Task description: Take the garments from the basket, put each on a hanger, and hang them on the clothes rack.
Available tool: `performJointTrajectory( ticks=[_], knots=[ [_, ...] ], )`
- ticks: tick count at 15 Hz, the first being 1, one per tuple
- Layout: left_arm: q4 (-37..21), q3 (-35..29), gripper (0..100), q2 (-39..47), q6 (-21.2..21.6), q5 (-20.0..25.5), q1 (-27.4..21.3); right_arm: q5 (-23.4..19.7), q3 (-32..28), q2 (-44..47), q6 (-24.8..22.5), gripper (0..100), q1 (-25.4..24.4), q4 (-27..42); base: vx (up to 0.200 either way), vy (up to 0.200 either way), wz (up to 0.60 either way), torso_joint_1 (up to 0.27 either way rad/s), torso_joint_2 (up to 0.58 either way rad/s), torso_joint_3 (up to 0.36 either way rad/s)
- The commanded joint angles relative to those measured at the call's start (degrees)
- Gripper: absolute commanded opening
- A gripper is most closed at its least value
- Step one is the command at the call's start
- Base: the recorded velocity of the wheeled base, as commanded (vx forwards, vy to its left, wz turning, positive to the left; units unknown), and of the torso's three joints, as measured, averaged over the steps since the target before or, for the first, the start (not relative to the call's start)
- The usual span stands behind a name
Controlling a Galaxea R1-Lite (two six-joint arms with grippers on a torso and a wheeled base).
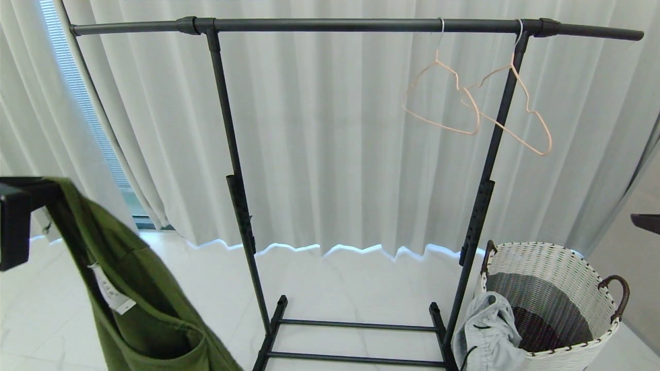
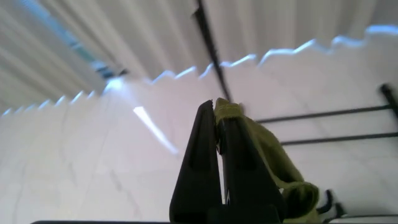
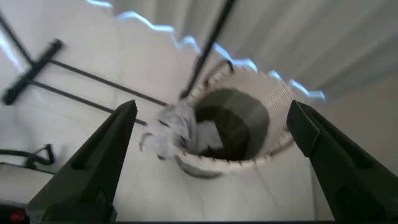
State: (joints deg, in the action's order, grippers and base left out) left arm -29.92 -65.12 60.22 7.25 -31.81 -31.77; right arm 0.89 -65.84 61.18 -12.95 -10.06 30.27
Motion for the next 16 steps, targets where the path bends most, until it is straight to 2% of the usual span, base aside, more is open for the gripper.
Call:
performJointTrajectory(
  ticks=[1, 3, 7, 10, 13, 16],
  knots=[
    [0.03, 7.2, 0, -7.66, 0.39, -0.1, 4.96, 0.16, 1.15, 0.25, -0.06, 100, 2.32, 0.05, 0.0, 0.0, 0.0, 0.0, 0.0, 0.0],
    [0.12, 9.4, 0, -8.89, 0.13, -0.1, 8.48, 2.19, 2.12, 0.43, -0.15, 100, 2.59, -0.21, 0.0, 0.0, 0.0, 0.0, 0.0, 0.0],
    [7.24, 11.33, 0, -8.28, 0.74, -0.01, 9.18, 5.79, 6.25, -0.1, -1.99, 100, 2.59, -4.69, 0.0, 0.0, 0.0, 0.0, 0.0, 0.0],
    [8.29, 13.09, 0, -8.45, 0.74, -0.1, 9.44, 5.79, 8.19, -0.1, -1.99, 100, 2.67, -9.0, 0.0, 0.0, 0.0, 0.0, 0.0, 0.0],
    [8.29, 13.0, 0, -8.37, 0.66, -0.01, 9.44, 5.61, 8.27, -0.19, -1.91, 100, 3.38, -9.0, 0.0, 0.0, 0.0, 0.0, 0.0, 0.0],
    [8.38, 13.09, 0, -8.45, 0.74, 0.08, 9.44, 5.35, 8.54, -0.1, -1.56, 100, 3.99, -9.0, 0.0, 0.0, 0.0, 0.058, -0.3, -0.233]
  ],
)
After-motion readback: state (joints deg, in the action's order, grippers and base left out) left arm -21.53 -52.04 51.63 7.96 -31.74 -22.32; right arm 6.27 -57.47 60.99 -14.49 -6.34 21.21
